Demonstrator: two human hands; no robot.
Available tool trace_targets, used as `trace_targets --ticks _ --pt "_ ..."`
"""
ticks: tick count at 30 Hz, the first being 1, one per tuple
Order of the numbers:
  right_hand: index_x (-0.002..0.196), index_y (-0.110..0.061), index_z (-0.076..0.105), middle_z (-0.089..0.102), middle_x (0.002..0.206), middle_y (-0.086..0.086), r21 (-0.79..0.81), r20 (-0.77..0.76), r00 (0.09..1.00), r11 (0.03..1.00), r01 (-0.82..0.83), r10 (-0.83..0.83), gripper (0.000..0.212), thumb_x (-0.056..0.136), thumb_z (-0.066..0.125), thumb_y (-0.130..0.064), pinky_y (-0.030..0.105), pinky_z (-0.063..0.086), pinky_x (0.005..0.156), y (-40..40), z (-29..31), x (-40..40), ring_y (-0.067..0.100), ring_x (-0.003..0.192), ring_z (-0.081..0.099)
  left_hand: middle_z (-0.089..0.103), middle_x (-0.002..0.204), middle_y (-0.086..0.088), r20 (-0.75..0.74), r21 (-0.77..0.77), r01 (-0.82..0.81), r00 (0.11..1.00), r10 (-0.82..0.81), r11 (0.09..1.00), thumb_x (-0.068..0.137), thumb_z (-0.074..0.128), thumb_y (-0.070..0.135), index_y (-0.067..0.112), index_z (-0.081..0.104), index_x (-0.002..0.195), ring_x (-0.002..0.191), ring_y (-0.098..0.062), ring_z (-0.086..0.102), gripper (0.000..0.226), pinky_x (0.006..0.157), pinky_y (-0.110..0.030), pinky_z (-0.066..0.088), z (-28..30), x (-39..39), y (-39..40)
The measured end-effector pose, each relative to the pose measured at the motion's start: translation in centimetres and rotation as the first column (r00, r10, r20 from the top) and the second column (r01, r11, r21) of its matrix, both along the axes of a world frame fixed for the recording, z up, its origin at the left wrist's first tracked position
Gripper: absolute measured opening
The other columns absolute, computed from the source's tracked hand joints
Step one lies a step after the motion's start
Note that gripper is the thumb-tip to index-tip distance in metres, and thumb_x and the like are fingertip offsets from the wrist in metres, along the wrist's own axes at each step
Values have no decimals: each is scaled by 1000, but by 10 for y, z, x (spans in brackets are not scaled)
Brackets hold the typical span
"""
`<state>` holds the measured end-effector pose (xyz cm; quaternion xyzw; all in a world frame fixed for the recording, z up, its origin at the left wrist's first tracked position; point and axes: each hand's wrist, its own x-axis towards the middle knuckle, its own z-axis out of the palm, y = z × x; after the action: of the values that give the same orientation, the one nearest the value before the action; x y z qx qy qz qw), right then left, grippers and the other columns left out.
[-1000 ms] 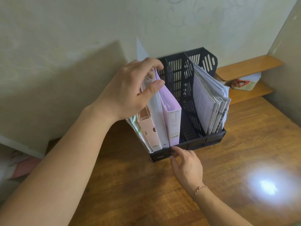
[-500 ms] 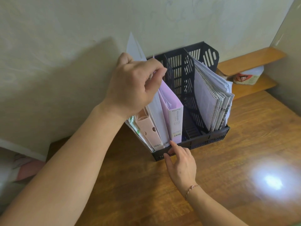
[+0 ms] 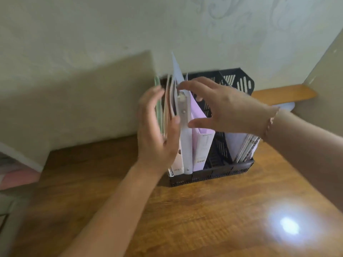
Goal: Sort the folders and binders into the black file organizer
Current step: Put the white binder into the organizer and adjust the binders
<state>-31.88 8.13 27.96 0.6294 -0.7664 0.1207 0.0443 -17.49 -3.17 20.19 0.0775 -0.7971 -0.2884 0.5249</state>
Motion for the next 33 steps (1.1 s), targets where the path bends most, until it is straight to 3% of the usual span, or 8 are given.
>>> trace_targets --ticks 2,4,8,12,16,24,29,33 --pt "137 -37 24 62 117 1 82 -76 997 996 -22 28 80 71 58 -67 43 55 74 -4 7 -6 22 86 62 45 130 -6 -90 85 -181 978 188 980 88 58 18 12 46 128 127 -26 44 42 108 -43 35 -41 19 21" --pt "124 -34 35 65 100 -4 11 -147 988 999 -47 48 78 64 50 -81 38 51 70 -8 11 -7 23 82 59 45 117 6 -39 103 -207 976 212 973 84 59 22 16 52 111 114 -23 47 28 98 -41 39 -91 40 48" --pt "101 -21 53 58 72 -5 -54 -168 986 998 -7 -2 77 58 49 -85 31 41 58 -22 14 -4 24 66 55 58 103 10 450 201 -204 888 95 958 83 71 19 20 65 99 102 -14 53 18 90 -39 47 -172 47 74" --pt "91 -9 57 47 52 -3 -51 7 998 996 -67 68 62 65 69 -64 23 36 47 -21 9 -2 12 52 48 57 101 21 695 471 -430 719 -24 770 85 70 39 36 59 99 98 -4 56 18 83 -22 50 -198 33 79" --pt "91 -4 55 52 52 10 -169 13 989 975 -143 147 62 67 71 -58 33 41 49 -7 4 -8 29 51 51 64 94 16 704 542 -503 709 -36 673 86 69 42 31 63 98 82 3 58 17 72 -21 53 -202 19 81" --pt "85 -7 53 53 57 11 -210 57 981 962 -172 188 56 69 72 -57 37 41 51 -2 -2 -11 29 53 48 63 85 17 620 624 -512 784 24 590 91 66 31 20 71 101 83 2 62 16 65 -5 41 -194 0 80" --pt "75 -15 48 39 51 -8 -241 145 979 965 -105 143 51 69 71 -60 22 27 44 -2 2 -11 9 46 38 62 88 16 658 612 -534 753 -1 584 86 71 38 27 63 97 74 5 60 17 57 -5 44 -189 0 84" --pt "87 -5 56 56 66 12 -201 70 979 964 -173 190 62 71 63 -64 38 40 54 -2 -2 -10 29 57 50 62 84 16 720 528 -553 694 7 644 87 68 42 27 62 91 69 2 59 17 51 -3 39 -190 3 86"
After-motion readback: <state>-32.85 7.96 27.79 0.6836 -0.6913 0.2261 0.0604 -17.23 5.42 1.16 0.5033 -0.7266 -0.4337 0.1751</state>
